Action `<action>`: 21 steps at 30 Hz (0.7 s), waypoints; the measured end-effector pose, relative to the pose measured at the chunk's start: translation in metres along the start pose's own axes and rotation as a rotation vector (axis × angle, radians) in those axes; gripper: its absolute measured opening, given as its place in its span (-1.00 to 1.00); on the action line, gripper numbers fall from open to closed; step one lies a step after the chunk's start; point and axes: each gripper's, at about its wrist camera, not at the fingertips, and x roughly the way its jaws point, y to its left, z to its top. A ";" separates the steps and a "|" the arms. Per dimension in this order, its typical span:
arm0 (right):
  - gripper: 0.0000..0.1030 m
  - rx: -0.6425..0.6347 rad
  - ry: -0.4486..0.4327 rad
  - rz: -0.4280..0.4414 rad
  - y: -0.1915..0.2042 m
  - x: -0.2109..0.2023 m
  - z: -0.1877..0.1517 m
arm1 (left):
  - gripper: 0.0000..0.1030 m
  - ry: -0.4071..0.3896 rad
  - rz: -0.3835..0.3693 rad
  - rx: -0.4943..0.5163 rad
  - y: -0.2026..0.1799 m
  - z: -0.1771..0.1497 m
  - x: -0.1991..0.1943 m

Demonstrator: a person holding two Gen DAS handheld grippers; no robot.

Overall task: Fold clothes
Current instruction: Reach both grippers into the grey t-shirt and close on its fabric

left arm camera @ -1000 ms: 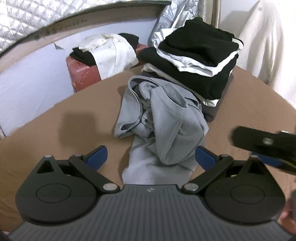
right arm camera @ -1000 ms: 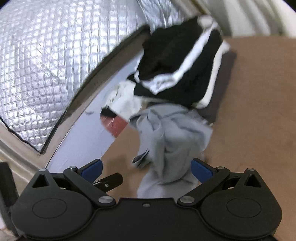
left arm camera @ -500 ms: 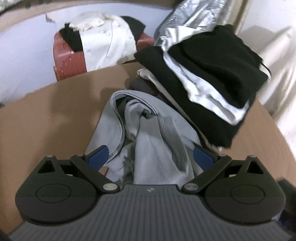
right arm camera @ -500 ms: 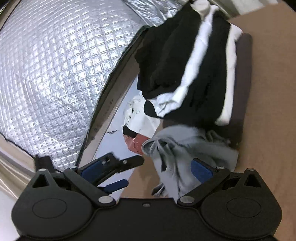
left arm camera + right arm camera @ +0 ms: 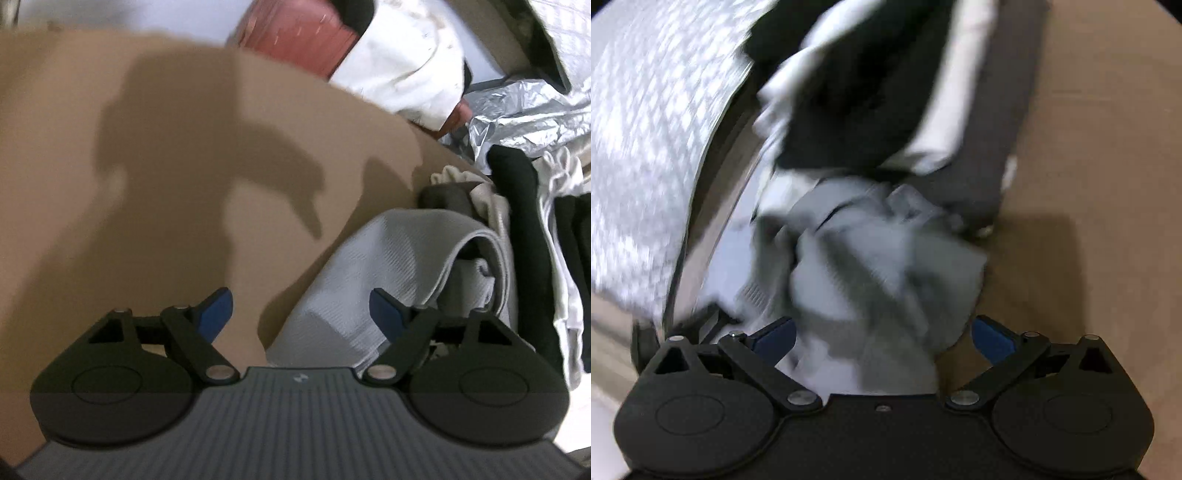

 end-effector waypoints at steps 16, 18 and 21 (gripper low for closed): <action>-0.09 0.003 0.005 0.102 0.021 0.074 0.026 | 0.60 0.425 -0.533 -0.024 -0.030 -0.037 0.090; -0.23 0.060 0.056 0.145 0.022 0.066 0.037 | 0.52 0.495 -0.640 -0.090 -0.026 -0.042 0.097; -0.27 0.051 0.132 0.124 0.039 0.044 0.061 | 0.48 0.533 -0.740 -0.057 -0.042 -0.051 0.089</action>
